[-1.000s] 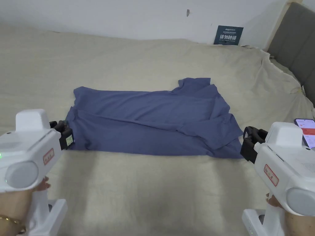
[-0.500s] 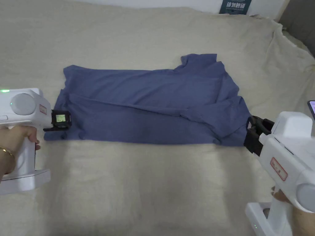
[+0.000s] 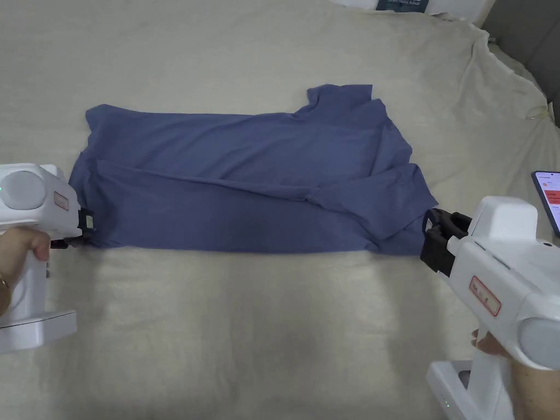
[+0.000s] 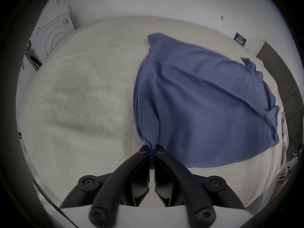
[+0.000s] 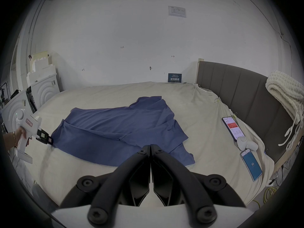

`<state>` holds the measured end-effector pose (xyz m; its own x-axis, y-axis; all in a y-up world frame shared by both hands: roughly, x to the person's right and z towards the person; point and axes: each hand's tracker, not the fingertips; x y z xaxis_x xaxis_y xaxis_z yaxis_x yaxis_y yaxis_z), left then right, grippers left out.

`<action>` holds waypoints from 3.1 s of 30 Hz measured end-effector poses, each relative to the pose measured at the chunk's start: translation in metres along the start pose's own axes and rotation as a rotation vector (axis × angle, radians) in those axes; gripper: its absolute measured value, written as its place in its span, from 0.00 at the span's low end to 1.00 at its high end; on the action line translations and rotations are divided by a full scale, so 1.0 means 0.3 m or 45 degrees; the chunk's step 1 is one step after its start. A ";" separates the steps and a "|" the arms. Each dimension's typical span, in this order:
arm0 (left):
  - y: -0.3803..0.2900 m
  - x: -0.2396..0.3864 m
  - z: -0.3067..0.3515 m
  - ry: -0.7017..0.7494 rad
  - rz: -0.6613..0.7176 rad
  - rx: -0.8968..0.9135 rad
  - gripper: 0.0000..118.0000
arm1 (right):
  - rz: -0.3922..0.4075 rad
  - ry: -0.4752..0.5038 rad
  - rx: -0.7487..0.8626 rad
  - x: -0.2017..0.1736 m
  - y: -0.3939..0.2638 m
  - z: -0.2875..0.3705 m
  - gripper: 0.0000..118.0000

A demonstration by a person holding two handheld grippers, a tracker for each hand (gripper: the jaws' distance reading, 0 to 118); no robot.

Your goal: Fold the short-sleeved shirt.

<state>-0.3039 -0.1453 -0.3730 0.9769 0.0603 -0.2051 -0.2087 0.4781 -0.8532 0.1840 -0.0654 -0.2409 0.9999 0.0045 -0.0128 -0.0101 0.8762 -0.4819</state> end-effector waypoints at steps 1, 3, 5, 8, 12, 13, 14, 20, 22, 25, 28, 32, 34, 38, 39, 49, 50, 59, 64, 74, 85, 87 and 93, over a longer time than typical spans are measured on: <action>0.000 -0.005 0.028 0.000 -0.005 0.043 0.00 | -0.007 0.007 -0.012 0.013 0.020 -0.005 0.00; 0.002 -0.017 0.081 -0.017 -0.002 0.126 0.00 | -0.018 0.005 -0.021 0.040 0.062 -0.017 0.00; 0.002 -0.032 0.122 -0.052 0.042 0.176 0.00 | -0.021 -0.002 -0.056 0.074 0.121 -0.048 0.00; 0.005 -0.040 0.151 -0.073 0.081 0.202 0.00 | -0.010 -0.013 -0.168 0.129 0.195 -0.143 0.01; -0.004 -0.029 0.163 -0.082 0.094 0.213 0.00 | -0.115 0.024 -0.465 0.205 0.226 -0.316 0.94; -0.007 -0.028 0.162 -0.083 0.096 0.214 0.00 | -0.153 0.020 -0.553 0.223 0.205 -0.369 0.99; -0.007 -0.026 0.154 -0.082 0.099 0.211 0.00 | -0.204 0.030 -0.603 0.236 0.181 -0.407 0.94; -0.034 -0.023 0.116 -0.060 0.104 0.169 0.00 | -0.167 -0.188 -0.827 0.265 0.044 -0.577 0.94; -0.038 -0.024 0.103 -0.054 0.104 0.157 0.00 | -0.161 -0.206 -0.853 0.276 0.006 -0.613 0.89; -0.042 -0.022 0.089 -0.045 0.101 0.148 0.00 | -0.204 -0.243 -0.889 0.287 -0.019 -0.635 0.80; -0.046 -0.018 0.078 -0.036 0.097 0.142 0.00 | -0.295 -0.234 -0.858 0.304 -0.021 -0.640 0.66; -0.052 -0.017 0.070 -0.025 0.097 0.126 0.00 | -0.262 -0.175 -0.847 0.294 -0.012 -0.632 0.08; -0.051 -0.026 0.068 -0.028 0.108 0.118 0.00 | -0.274 -0.155 -0.856 0.291 -0.006 -0.621 0.07; -0.034 -0.066 0.107 -0.073 0.205 0.126 0.00 | -0.255 -0.105 -0.805 0.309 0.068 -0.543 0.07; -0.027 -0.076 0.125 -0.088 0.222 0.136 0.00 | -0.254 -0.093 -0.792 0.312 0.099 -0.520 0.07; -0.116 -0.148 0.356 -0.092 0.105 0.194 0.00 | -0.258 0.018 -0.676 0.427 0.211 -0.138 0.07; -0.154 -0.163 0.378 -0.106 0.116 0.202 0.00 | -0.288 0.043 -0.672 0.437 0.188 -0.103 0.07; -0.516 -0.247 0.339 -0.030 0.161 0.052 0.00 | -0.292 0.053 -0.839 0.384 -0.213 0.022 0.07; -0.593 -0.238 0.293 -0.021 0.172 0.019 0.11 | -0.312 0.013 -0.849 0.362 -0.313 0.019 0.07; -0.430 -0.239 0.528 0.213 0.158 0.504 0.99 | -0.155 -0.141 -0.294 0.350 -0.017 0.168 0.89; -0.456 0.027 0.650 0.119 -0.114 1.008 0.83 | -0.024 -0.035 0.321 0.071 0.032 0.300 0.89; -0.450 0.044 0.648 0.038 -0.107 0.972 0.72 | -0.032 -0.014 0.309 0.059 0.027 0.280 0.89; -0.460 0.081 0.628 -0.005 -0.131 0.975 0.03 | -0.024 0.053 0.303 0.007 0.023 0.272 0.34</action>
<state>-0.2427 -0.0447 -0.1699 0.9900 -0.0149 -0.1402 -0.0278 0.9543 -0.2975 0.1869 -0.0200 -0.1727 0.9986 -0.0281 -0.0440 0.0156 0.9648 -0.2626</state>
